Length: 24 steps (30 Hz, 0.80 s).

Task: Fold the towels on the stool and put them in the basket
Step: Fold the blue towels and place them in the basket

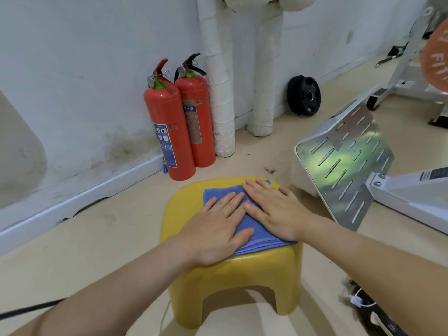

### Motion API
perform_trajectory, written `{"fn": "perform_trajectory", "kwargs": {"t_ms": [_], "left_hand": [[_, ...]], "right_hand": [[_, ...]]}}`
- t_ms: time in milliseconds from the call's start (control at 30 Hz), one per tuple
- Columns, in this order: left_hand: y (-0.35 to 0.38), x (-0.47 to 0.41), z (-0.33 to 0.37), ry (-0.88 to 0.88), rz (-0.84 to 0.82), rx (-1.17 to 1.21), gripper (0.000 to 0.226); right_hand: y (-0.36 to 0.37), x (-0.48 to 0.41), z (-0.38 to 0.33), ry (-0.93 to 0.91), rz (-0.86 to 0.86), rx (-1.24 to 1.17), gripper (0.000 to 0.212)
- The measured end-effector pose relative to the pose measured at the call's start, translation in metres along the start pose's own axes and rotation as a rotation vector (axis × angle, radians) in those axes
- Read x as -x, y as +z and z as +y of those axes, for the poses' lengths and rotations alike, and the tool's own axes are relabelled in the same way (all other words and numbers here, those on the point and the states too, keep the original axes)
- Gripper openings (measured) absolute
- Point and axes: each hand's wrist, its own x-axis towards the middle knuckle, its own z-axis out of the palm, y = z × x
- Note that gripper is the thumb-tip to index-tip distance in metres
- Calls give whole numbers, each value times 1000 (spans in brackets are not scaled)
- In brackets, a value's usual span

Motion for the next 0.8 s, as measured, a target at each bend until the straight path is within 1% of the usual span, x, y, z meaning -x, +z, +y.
{"fn": "perform_trajectory", "kwargs": {"t_ms": [100, 167, 200, 233, 267, 300, 367, 400, 433, 467, 533, 567, 600, 633, 667, 700, 733, 800], "left_hand": [[-8, 10, 1, 4, 11, -36, 78], [-5, 20, 4, 85, 121, -147, 78], [-2, 24, 5, 129, 163, -195, 72], [1, 27, 6, 171, 214, -215, 64], [3, 29, 5, 189, 254, -200, 57], [2, 29, 4, 193, 263, -178, 52], [0, 28, 4, 189, 264, -175, 46], [-2, 26, 2, 175, 235, -159, 46], [-4, 24, -1, 158, 206, -127, 47], [-5, 22, -3, 147, 181, -97, 50], [-7, 17, -2, 124, 164, -92, 51], [-8, 14, -1, 103, 162, -100, 51], [-8, 11, -1, 75, 169, -97, 50], [-8, 9, -1, 50, 193, -81, 47], [-8, 6, -2, 22, 219, -48, 42], [-9, 4, -4, -10, 249, 16, 36], [-13, 3, -6, -50, 268, 101, 29], [-24, 1, -10, -135, 249, 242, 20]], "right_hand": [[-5, -3, -2, -1, -10, 23, 61], [-4, -3, -3, 10, -3, 37, 58], [-4, -2, -3, 14, 21, 56, 56], [-2, -1, -3, 7, 70, 93, 54], [-2, 1, -3, -27, 162, 156, 51], [-3, 1, -5, -78, 257, 228, 49], [-3, 0, -12, -199, 351, 294, 44], [-5, 0, -17, -250, 315, 259, 36], [-9, 0, -20, -283, 243, 204, 27], [-17, 1, -23, -287, 153, 141, 24], [-38, 3, -28, -180, -95, 43, 28], [-49, 5, -30, -114, -239, 16, 34], [-59, 8, -33, -56, -382, 35, 47], [-64, 11, -35, -20, -491, 89, 64], [-65, 15, -39, -1, -548, 144, 79], [-62, 18, -43, 2, -547, 181, 85], [-57, 20, -47, -5, -492, 193, 80], [-45, 20, -49, -72, -289, 244, 49]]}}
